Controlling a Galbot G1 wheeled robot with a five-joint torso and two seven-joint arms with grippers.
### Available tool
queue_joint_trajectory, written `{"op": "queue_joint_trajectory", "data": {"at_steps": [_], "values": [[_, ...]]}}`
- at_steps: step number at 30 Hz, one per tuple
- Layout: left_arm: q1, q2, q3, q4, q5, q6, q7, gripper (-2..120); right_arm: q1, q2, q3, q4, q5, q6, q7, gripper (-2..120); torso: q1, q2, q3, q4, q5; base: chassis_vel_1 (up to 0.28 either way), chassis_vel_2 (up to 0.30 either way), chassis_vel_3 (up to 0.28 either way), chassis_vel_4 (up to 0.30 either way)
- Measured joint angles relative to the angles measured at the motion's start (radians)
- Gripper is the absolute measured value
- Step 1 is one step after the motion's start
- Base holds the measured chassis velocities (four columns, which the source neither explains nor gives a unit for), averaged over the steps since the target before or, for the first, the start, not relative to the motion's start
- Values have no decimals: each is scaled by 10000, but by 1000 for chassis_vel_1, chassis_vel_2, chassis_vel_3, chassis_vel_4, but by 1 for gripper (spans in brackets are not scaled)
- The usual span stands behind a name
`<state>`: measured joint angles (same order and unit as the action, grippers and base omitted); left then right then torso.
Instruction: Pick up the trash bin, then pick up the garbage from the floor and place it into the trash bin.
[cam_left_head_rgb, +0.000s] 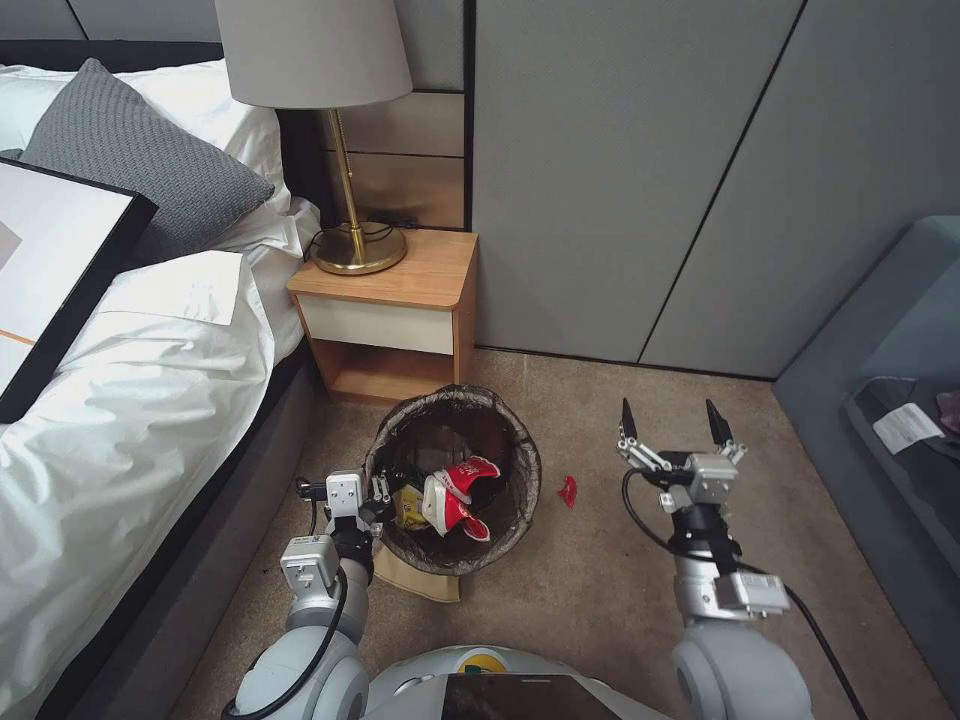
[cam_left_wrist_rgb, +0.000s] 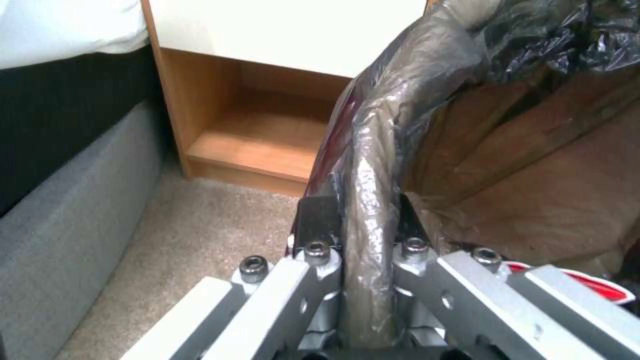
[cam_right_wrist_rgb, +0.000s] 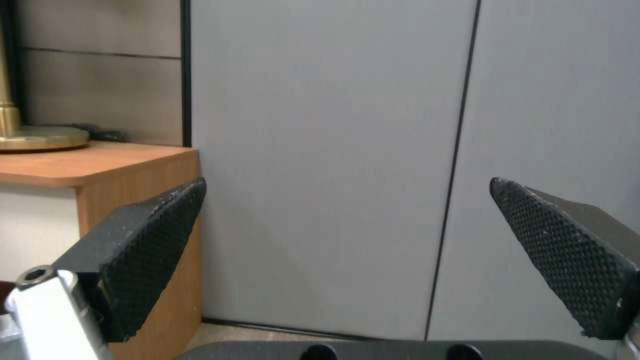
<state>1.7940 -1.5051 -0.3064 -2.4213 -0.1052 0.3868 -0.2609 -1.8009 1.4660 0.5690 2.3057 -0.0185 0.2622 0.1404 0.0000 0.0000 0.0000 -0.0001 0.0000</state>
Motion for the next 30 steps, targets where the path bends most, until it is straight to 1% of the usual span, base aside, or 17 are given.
{"op": "queue_joint_trajectory", "data": {"at_steps": [3, 4, 6, 7, 8, 9, 11, 12, 14, 15, 18, 20, 22, 23, 25, 28, 30], "values": [[0, 0, 0, 0, 0, 0, 0, 2, 1321, -863, 131, -306, 1177, -1342, 89, 100, 0, 0, 0, 1, 0, 0, 0, 0, 0], [0, 0, 0, 0, 0, 0, 0, 2, 1321, -863, 131, -306, 1177, -1342, 89, 100, 0, 0, 0, 1, 0, 0, 0, 0, 0], [0, 0, 0, 0, 0, 0, 0, 2, 2115, -1272, 52, -662, 1879, -2196, 184, 100, 0, -1, 1, 2, 1, 0, 0, 0, 0], [0, 0, 0, 0, 0, 0, 0, 2, 2522, -1497, -91, -893, 2435, -3009, 232, 100, 0, -1, 0, 3, 2, 0, 0, 0, 0], [0, 0, 0, 0, 0, 0, 0, 2, 2807, -1611, -216, -1131, 2732, -3467, 235, 100, 0, -1, 1, -1, 0, 0, 0, 0, 0], [0, 0, 0, 0, 0, 0, 0, 2, 2807, -1611, -216, -1131, 2732, -3467, 235, 100, 0, -1, 1, -1, 0, 0, 0, 0, 0], [0, 0, 1, 0, 0, 0, 0, 2, 3363, -1755, -486, -1888, 3082, -4186, 215, 100, 0, -1, 1, 1, 0, 0, 0, 0, 0], [0, 0, 1, 0, 0, 0, 0, 2, 3363, -1755, -486, -1888, 3082, -4186, 215, 100, 0, -1, 1, 1, 0, 0, 0, 0, 0], [0, 1, 0, 0, 0, 0, 0, 2, 3740, -1818, -721, -2658, 3298, -4570, 197, 100, 0, -1, 1, 0, 0, 0, 0, 0, 0], [0, 1, 0, 0, 0, 0, 0, 2, 3740, -1818, -721, -2658, 3298, -4570, 197, 100, 0, -1, 1, 0, 0, 0, 0, 0, 0], [0, 0, 0, 0, 0, 0, 0, 2, 4383, -1846, -1182, -4453, 3328, -4765, 17, 100, 0, -1, 1, 0, 2, 0, 0, 0, 0], [0, 0, 0, 0, 0, 0, 0, 2, 4483, -1839, -1257, -4741, 3311, -4771, -21, 100, 0, -1, 1, 1, 0, 0, 0, 0, 0], [0, 0, 0, 0, 0, 0, 0, 2, 4769, -1770, -1509, -5687, 3291, -4855, -128, 100, 0, -1, 1, 1, 1, 0, 0, 0, 0], [0, 0, 0, 0, 0, 0, 0, 2, 4769, -1770, -1509, -5687, 3291, -4855, -128, 100, 0, -1, 1, 1, 1, 0, 0, 0, 0], [0, 0, 0, 0, 0, 0, 0, 2, 4935, -1695, -1690, -6248, 3374, -5015, -169, 100, 0, -1, 1, 0, 1, 0, 0, 0, 0], [0, 0, 0, 0, 0, 0, 0, 2, 5074, -1593, -1872, -6725, 3596, -5231, -205, 100, 1, -1, 1, 1, 0, 0, 0, 0, 0], [0, 0, 0, 0, 0, 0, 0, 2, 5107, -1570, -1900, -6831, 3603, -5248, -210, 100, 0, -1, 1, 1, 0, 0, 0, 0, 0]]}}
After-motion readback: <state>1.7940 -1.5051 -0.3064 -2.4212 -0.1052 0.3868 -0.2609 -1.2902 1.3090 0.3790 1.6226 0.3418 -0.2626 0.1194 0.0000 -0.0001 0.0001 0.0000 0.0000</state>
